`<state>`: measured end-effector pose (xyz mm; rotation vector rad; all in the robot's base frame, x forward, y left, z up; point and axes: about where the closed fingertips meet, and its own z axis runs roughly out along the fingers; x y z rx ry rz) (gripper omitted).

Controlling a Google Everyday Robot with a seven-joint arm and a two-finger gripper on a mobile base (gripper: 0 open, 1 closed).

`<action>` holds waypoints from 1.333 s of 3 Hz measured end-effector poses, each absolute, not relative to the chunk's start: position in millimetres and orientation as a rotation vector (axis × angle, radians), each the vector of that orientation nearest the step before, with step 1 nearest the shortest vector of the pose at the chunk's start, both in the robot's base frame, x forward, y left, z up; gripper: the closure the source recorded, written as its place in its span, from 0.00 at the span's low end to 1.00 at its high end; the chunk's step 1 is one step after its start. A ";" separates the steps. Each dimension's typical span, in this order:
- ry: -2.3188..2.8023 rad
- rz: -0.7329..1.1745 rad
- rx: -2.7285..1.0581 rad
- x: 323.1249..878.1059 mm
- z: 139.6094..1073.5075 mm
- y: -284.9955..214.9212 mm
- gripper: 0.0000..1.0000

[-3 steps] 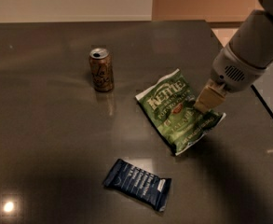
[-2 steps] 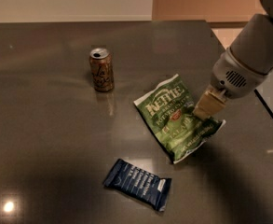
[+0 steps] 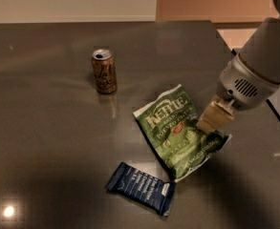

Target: Move green jalapeno chip bag near rxbar blueberry

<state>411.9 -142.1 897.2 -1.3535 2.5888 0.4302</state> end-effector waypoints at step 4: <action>2.577 0.495 -1.357 392.1 901.2 -132.5 0.00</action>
Offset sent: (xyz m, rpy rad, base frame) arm -0.0356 0.0103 0.0041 0.0578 0.0603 0.0298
